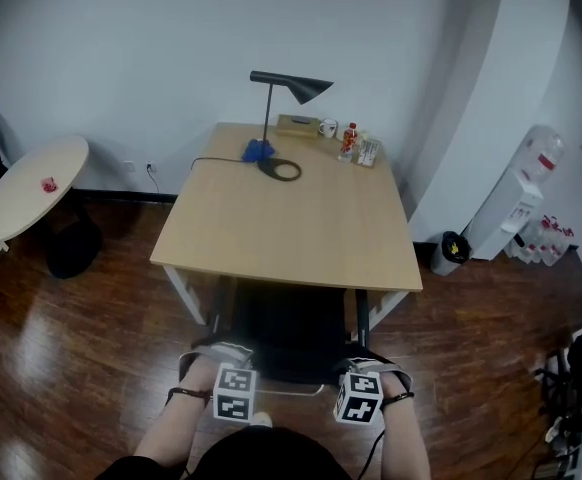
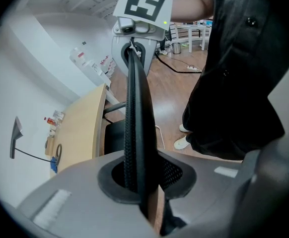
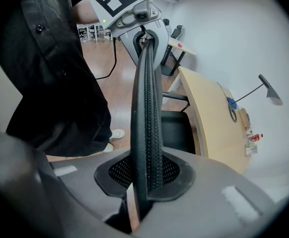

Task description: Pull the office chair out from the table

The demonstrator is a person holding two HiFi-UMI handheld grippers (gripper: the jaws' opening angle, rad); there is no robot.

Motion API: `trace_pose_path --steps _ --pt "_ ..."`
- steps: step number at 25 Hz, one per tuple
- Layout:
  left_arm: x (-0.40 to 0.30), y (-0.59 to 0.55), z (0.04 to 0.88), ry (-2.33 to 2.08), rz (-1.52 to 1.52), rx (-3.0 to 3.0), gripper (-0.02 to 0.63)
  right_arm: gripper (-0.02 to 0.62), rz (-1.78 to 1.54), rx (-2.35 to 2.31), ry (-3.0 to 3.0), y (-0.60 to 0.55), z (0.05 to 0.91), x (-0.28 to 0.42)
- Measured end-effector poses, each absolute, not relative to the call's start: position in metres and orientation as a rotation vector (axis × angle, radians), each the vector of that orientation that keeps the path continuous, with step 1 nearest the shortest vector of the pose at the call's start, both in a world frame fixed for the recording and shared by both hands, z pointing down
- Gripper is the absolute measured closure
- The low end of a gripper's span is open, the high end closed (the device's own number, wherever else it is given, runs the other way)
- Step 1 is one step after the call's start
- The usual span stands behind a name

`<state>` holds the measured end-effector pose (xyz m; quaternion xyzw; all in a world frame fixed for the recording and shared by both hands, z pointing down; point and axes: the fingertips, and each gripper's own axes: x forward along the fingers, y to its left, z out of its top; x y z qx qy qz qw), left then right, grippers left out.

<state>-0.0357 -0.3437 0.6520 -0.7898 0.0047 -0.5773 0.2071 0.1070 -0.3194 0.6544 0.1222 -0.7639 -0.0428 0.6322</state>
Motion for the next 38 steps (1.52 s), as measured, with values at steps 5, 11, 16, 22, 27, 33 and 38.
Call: trace_pose_path --steps 5,11,16,22,27,33,38 --pt "-0.041 -0.318 0.651 0.014 -1.631 -2.202 0.546 0.520 -0.097 0.273 -1.754 -0.295 0.654 0.102" --pt "-0.042 -0.287 0.650 0.038 -1.638 -2.207 0.546 0.519 -0.102 0.250 -1.761 -0.262 0.651 0.100" --pt "-0.043 -0.260 0.651 0.047 -1.645 -2.209 0.543 0.517 -0.094 0.238 -1.770 -0.234 0.652 0.099" --pt "-0.048 -0.238 0.651 0.066 -1.650 -2.203 0.543 0.518 -0.104 0.244 -1.766 -0.213 0.651 0.094" --pt "-0.049 -0.223 0.650 0.076 -1.654 -2.191 0.543 0.518 -0.107 0.239 -1.769 -0.196 0.651 0.093" --pt "-0.053 -0.206 0.650 0.084 -1.656 -2.194 0.543 0.517 -0.111 0.228 -1.770 -0.180 0.650 0.089" --pt "-0.055 -0.193 0.650 0.089 -1.667 -2.195 0.543 0.517 -0.109 0.224 -1.767 -0.167 0.651 0.088"
